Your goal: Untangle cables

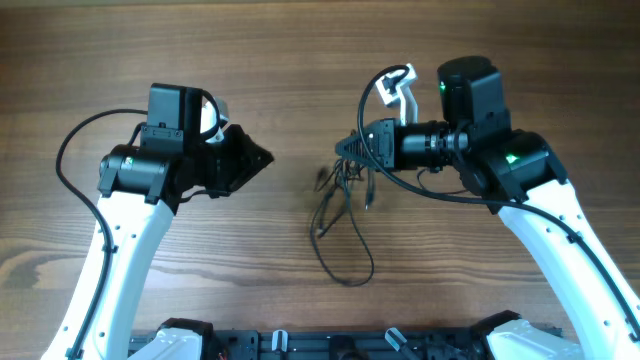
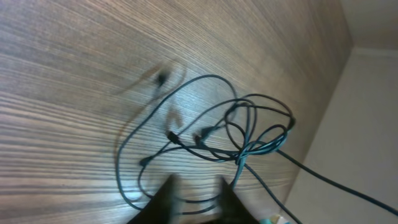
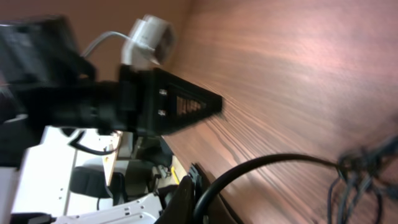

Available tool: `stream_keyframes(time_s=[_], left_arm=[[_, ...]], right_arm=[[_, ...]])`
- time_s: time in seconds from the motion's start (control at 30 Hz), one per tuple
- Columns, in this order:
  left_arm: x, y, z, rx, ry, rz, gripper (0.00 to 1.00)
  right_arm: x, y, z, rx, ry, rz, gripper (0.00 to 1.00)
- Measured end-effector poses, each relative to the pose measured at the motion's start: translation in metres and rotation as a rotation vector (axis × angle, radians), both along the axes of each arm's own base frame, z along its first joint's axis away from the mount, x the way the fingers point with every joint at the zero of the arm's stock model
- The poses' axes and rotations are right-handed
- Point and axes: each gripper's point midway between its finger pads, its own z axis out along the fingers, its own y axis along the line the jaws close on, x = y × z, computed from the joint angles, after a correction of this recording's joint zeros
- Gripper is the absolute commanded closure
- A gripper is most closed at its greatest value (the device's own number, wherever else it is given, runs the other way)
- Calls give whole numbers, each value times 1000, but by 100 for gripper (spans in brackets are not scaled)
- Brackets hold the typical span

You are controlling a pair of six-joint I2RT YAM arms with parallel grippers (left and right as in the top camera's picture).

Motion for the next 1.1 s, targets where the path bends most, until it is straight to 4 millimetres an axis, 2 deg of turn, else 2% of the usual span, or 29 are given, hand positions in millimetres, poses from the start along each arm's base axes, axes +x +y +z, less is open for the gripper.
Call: stream_keyframes(time_s=[0.17,0.37,0.5,0.67,0.83,1.1], left_arm=[[-2,-6,4,-40,4,-20,31],[-5,-20,11,-101,-6,-70,31],[-10,-36,15,-117,-23,-125,32],[-16,-52,18,-128,-40,-182,32],[-18,-56,19,-132,-39,-195,33],[-21,-63,24,-165,-66,-252,36]], right_arm=[[1,12,29,113,-115,82,96],[-13,22,69,269,-216,221,96],[-21,24,86,332,-243,283,96],[-28,24,89,353,-219,316,95],[-28,24,87,349,-208,316,96],[-6,30,54,292,-93,246,96]])
